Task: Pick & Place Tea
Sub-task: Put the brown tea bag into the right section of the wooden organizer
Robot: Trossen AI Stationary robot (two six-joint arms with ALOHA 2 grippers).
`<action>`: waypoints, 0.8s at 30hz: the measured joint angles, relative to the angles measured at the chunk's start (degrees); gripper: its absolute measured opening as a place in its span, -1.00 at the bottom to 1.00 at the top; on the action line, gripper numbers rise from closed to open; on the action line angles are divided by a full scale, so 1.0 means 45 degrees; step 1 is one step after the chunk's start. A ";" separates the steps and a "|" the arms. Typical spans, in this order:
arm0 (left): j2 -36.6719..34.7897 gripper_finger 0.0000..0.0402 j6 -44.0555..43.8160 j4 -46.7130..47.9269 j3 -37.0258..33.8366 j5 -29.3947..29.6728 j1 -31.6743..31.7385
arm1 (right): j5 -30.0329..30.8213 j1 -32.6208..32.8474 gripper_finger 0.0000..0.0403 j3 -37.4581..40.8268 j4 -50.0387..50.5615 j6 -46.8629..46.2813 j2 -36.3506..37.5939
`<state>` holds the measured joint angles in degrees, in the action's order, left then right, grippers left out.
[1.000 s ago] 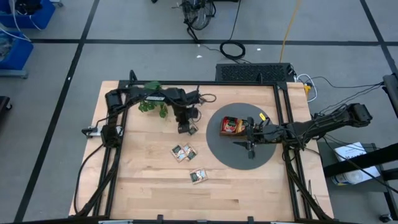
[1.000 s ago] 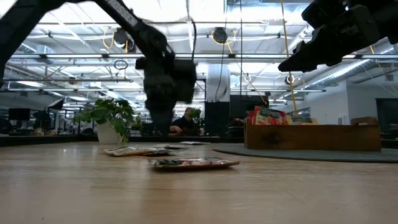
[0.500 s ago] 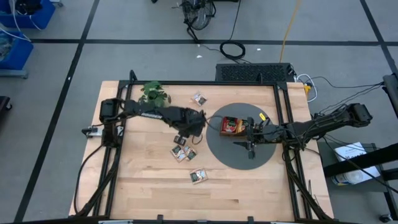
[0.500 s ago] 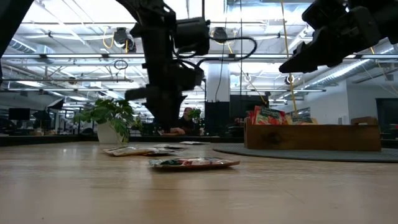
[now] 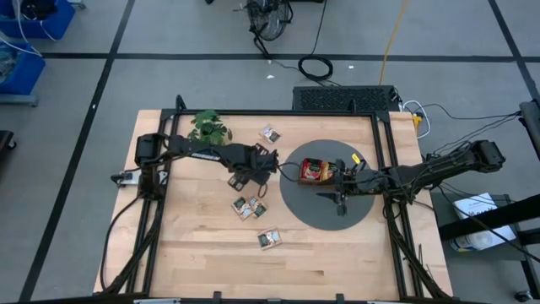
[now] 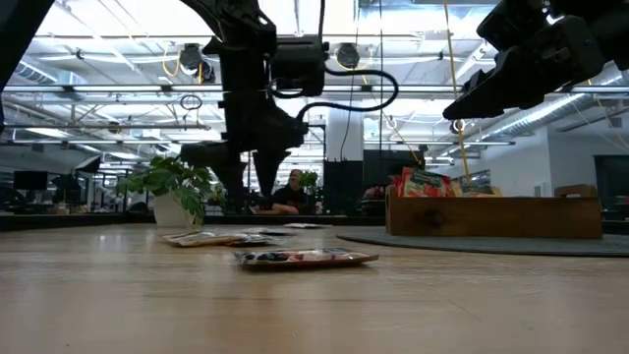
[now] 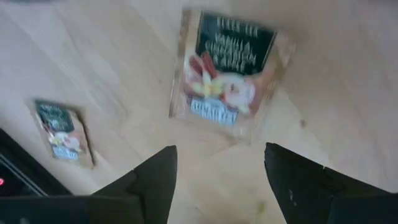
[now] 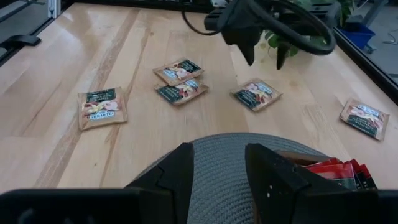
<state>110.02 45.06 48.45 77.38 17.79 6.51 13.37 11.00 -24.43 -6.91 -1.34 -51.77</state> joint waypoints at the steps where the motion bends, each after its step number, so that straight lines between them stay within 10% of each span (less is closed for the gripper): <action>1: 0.0000 0.21 0.0135 0.0182 0.0000 -0.0018 0.0099 | 0.0000 0.0000 -0.36 0.0000 0.0023 0.0009 0.0000; 9: -0.0005 0.21 0.1901 -0.1243 0.0005 -0.2167 0.0678 | 0.0000 -0.0002 -0.36 0.0000 -0.0016 0.0066 0.0000; 24: 0.1141 0.21 0.2763 -0.1186 0.0010 -0.1649 0.0988 | 0.0000 -0.0004 -0.36 0.0000 0.0290 0.0139 0.0000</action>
<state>115.15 57.49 43.12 77.43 10.37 10.96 13.37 10.98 -24.43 -5.61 -0.71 -51.77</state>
